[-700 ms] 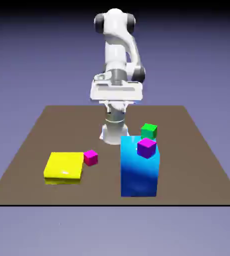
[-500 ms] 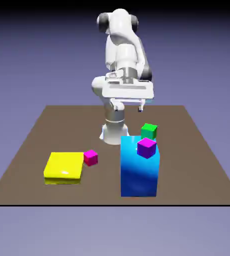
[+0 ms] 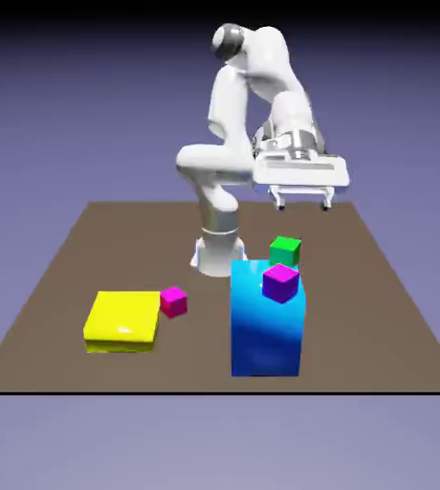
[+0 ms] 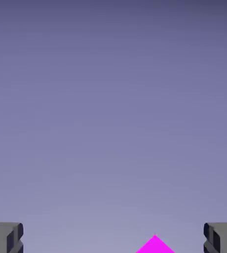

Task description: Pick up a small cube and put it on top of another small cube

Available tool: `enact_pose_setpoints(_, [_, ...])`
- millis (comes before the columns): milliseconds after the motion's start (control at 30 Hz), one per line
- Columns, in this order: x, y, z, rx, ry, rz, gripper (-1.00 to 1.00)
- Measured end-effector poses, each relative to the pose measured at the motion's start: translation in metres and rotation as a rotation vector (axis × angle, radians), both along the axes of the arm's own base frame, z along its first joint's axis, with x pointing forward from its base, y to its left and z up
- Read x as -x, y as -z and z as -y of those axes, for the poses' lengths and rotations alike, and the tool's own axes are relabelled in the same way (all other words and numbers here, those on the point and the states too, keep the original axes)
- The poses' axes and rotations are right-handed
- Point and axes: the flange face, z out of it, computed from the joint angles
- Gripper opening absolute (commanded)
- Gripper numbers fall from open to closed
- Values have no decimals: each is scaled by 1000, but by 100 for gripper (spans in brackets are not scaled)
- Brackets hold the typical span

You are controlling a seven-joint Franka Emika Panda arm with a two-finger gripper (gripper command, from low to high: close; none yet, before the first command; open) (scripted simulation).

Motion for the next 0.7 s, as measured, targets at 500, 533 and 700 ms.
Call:
enact_pose_setpoints(500, [41, 85, -83, -12, -7, 14, 0])
enact_pose_setpoints(533, [45, 92, -87, -12, -7, 12, 0])
enact_pose_setpoints(700, [61, 132, -102, -15, -4, -5, 0])
